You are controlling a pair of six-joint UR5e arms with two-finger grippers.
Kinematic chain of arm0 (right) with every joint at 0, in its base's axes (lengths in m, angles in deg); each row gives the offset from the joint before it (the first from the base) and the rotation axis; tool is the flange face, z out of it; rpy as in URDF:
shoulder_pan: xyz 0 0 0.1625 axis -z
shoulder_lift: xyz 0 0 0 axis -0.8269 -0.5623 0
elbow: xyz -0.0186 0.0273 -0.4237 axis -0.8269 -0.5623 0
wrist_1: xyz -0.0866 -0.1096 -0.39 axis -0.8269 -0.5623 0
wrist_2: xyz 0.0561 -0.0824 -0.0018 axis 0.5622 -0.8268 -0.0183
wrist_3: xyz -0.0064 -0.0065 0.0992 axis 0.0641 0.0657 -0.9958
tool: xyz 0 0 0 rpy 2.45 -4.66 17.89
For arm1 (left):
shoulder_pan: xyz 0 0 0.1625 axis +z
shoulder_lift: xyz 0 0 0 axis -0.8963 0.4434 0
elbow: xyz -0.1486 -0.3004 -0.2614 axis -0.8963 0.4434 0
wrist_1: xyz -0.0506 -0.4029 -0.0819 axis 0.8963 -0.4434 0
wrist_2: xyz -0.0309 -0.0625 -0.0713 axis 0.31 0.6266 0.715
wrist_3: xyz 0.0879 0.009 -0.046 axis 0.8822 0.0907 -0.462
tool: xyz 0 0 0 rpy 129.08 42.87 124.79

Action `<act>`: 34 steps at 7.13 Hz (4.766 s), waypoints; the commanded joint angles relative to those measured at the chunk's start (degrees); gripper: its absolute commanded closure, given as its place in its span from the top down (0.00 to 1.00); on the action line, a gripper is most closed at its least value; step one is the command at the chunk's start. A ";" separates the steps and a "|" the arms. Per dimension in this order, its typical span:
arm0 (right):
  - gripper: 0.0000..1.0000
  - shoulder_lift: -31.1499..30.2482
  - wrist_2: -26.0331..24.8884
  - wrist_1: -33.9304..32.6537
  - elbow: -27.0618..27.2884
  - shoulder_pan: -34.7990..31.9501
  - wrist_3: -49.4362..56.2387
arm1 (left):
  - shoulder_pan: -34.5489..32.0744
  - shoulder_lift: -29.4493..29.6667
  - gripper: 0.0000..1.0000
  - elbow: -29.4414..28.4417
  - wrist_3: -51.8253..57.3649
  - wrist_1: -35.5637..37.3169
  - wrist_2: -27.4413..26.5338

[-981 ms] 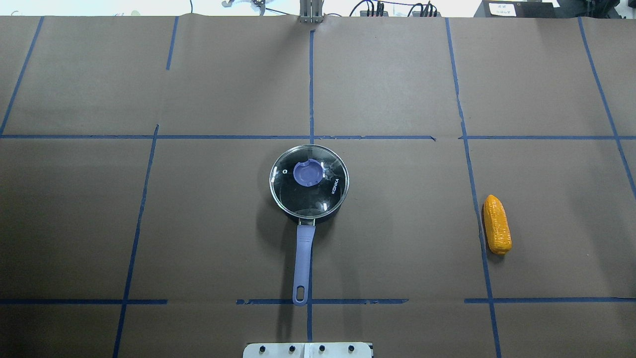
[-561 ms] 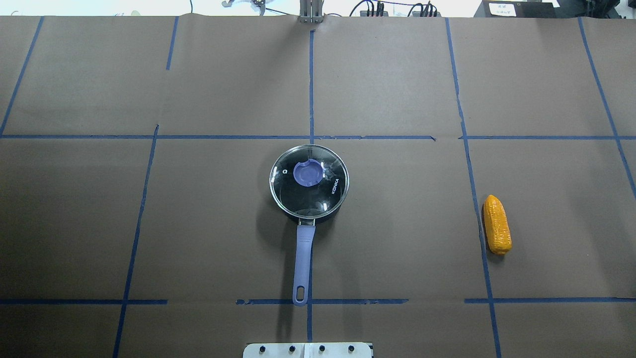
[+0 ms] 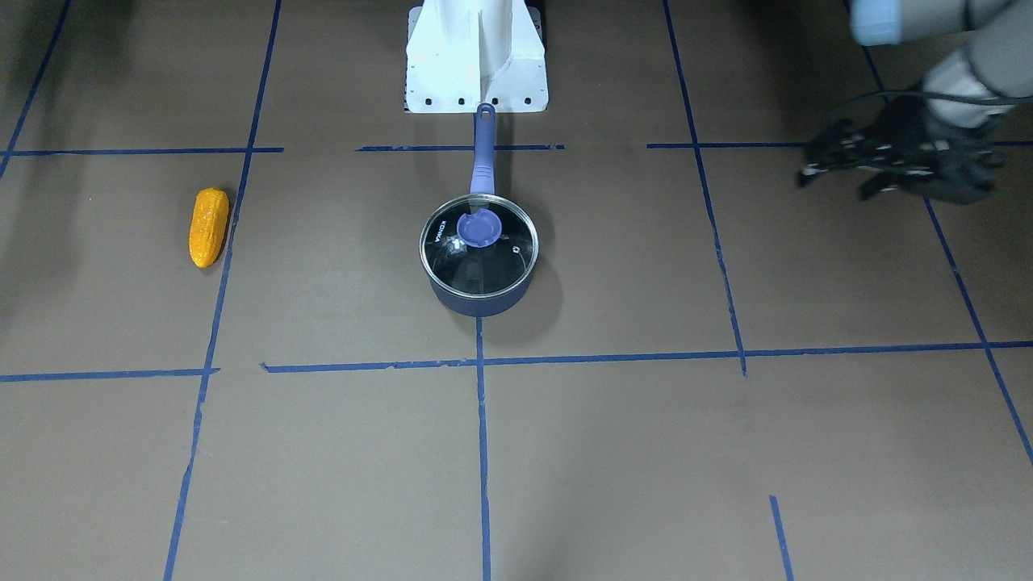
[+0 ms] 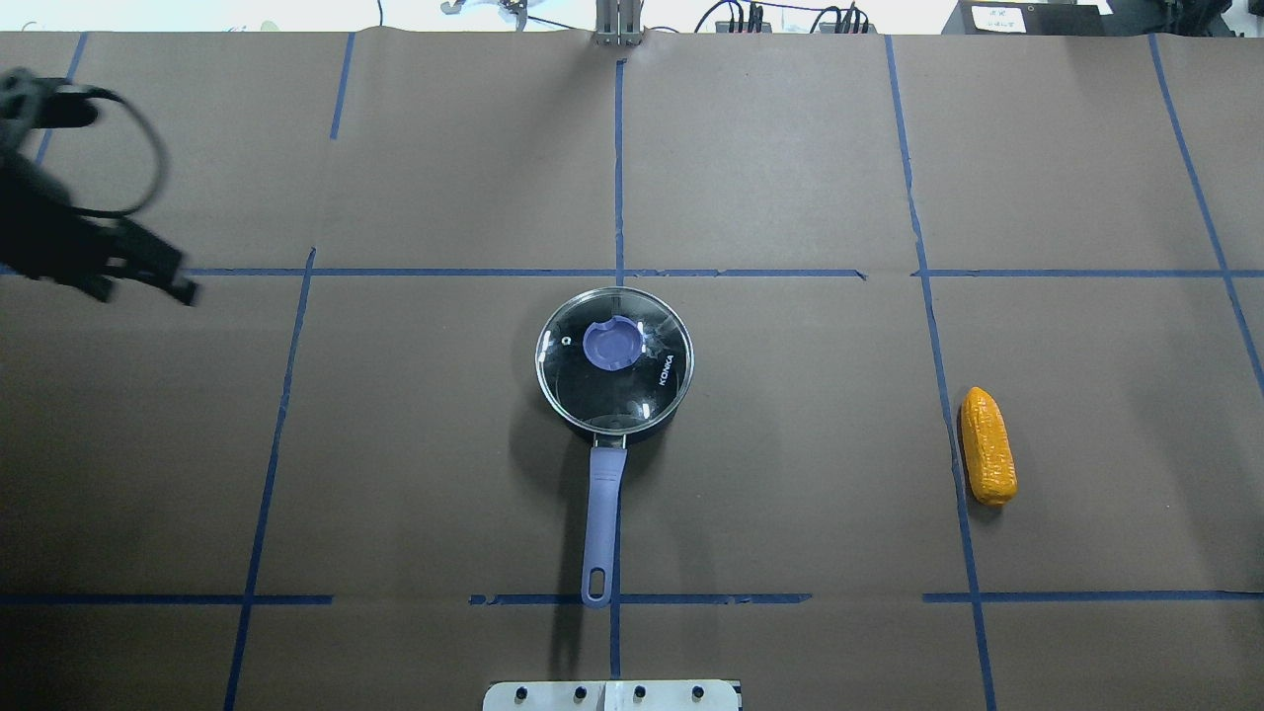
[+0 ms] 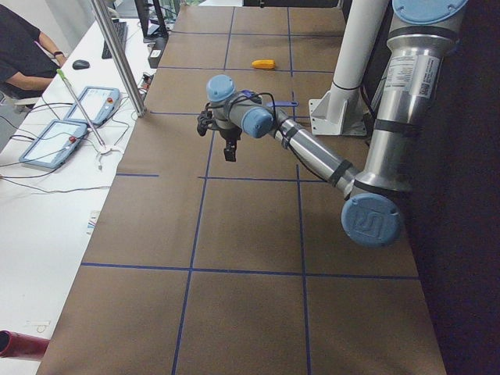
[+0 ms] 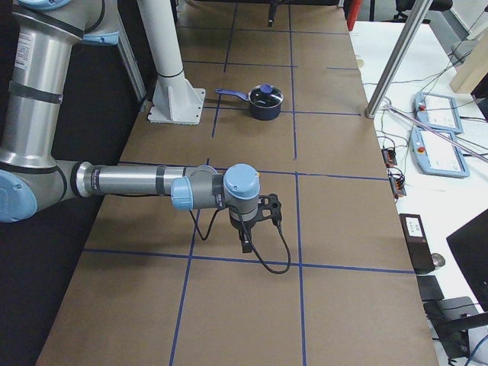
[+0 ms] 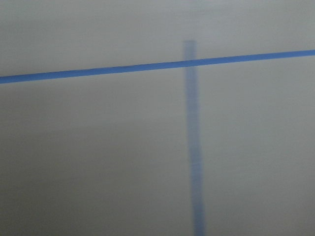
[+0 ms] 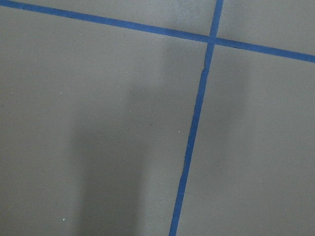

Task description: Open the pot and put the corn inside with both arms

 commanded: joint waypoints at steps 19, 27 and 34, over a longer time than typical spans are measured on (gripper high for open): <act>1.00 -0.22 2.61 -0.02 -0.22 0.51 -0.31 | 20.26 21.43 0.00 -4.32 -17.18 7.79 -26.19; 1.00 -0.22 2.70 -0.02 -0.31 2.62 -0.49 | 19.98 7.21 0.09 -11.55 -10.35 -2.06 -19.09; 1.00 1.53 6.48 6.16 0.13 12.33 -16.30 | 14.48 6.86 1.00 -6.49 -10.61 -1.10 -18.72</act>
